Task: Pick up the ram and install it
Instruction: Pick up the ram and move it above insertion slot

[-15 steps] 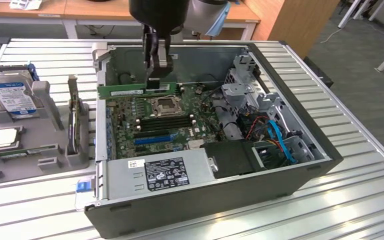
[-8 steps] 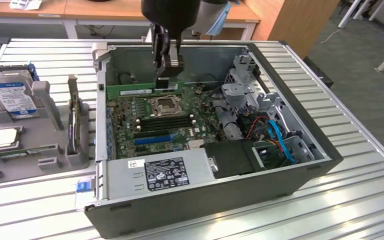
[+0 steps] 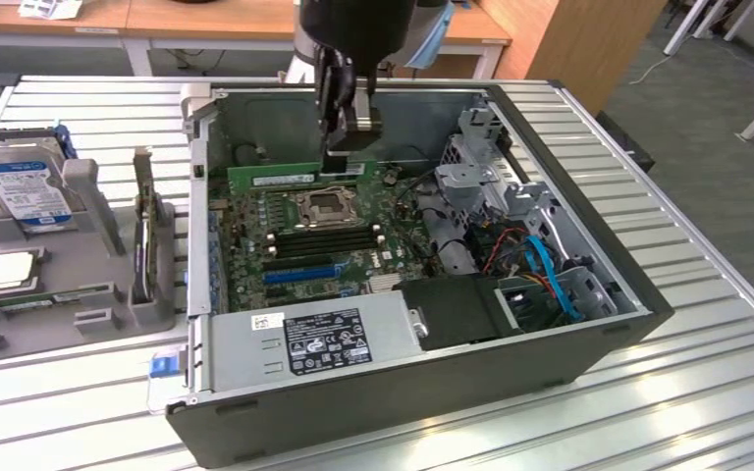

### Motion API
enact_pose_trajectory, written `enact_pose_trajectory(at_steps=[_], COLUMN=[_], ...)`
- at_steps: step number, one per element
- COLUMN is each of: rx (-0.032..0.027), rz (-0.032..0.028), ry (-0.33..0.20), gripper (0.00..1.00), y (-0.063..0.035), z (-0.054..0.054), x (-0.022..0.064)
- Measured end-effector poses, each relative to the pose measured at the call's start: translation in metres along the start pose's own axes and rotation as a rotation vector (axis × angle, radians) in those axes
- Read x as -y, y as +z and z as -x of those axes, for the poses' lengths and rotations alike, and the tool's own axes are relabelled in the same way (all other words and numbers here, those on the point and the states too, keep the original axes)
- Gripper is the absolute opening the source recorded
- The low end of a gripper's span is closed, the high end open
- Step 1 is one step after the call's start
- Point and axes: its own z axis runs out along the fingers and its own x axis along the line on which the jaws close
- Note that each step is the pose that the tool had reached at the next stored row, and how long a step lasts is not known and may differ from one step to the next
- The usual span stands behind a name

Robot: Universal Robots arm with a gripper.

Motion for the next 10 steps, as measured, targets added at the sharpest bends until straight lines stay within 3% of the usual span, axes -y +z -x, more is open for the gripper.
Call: enact_pose_trajectory(at_steps=[10], rx=[0.0001], rz=[0.0000], ry=[0.000], gripper=[0.11], y=[-0.0006], z=[0.000], x=[0.0144])
